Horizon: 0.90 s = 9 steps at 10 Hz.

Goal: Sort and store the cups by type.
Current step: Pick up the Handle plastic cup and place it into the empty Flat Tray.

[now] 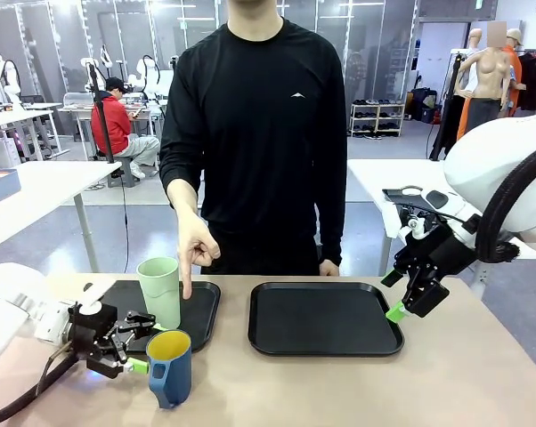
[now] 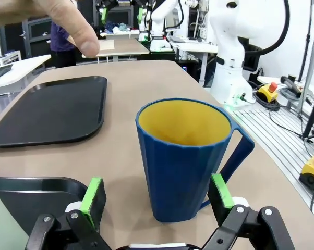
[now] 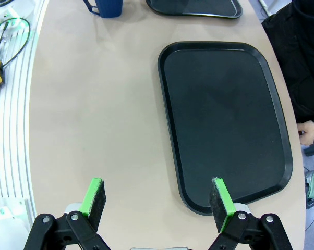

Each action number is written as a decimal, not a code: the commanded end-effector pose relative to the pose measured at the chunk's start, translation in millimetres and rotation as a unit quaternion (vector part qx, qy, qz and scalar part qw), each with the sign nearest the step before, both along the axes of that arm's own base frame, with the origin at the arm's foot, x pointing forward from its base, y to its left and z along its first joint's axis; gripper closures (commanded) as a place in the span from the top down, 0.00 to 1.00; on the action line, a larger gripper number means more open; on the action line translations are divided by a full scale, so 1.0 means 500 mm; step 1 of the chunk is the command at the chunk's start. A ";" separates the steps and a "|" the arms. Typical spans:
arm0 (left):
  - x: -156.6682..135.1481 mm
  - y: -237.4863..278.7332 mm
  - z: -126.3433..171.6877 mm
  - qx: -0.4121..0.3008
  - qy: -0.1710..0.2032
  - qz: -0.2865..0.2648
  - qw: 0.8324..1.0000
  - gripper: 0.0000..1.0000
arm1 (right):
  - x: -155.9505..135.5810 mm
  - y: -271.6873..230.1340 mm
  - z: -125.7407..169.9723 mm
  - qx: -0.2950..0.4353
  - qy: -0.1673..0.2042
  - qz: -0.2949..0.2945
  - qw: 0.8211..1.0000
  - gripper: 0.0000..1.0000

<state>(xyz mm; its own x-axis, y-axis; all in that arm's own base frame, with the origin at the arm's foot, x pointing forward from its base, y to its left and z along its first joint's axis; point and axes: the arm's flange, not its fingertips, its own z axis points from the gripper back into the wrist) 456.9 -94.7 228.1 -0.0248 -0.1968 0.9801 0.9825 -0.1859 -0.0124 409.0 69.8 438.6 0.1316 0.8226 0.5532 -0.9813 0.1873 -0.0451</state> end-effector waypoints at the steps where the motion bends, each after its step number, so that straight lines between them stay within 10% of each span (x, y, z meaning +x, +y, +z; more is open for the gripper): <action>1: 0.000 0.004 0.002 -0.005 0.000 0.002 1.000 1.00 | -0.006 0.000 0.002 -0.004 0.000 -0.002 1.000 1.00; 9: 0.004 -0.018 -0.011 -0.012 0.004 -0.032 0.999 1.00 | -0.006 0.000 0.002 -0.004 0.000 -0.002 1.000 1.00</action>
<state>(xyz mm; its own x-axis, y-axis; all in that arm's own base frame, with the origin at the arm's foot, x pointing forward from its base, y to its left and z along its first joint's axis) 453.0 -100.3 225.7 -0.0203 -0.1946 0.9807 0.9739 -0.2254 -0.0246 409.0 70.1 438.6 0.1309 0.8227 0.5532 -0.9814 0.1864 -0.0451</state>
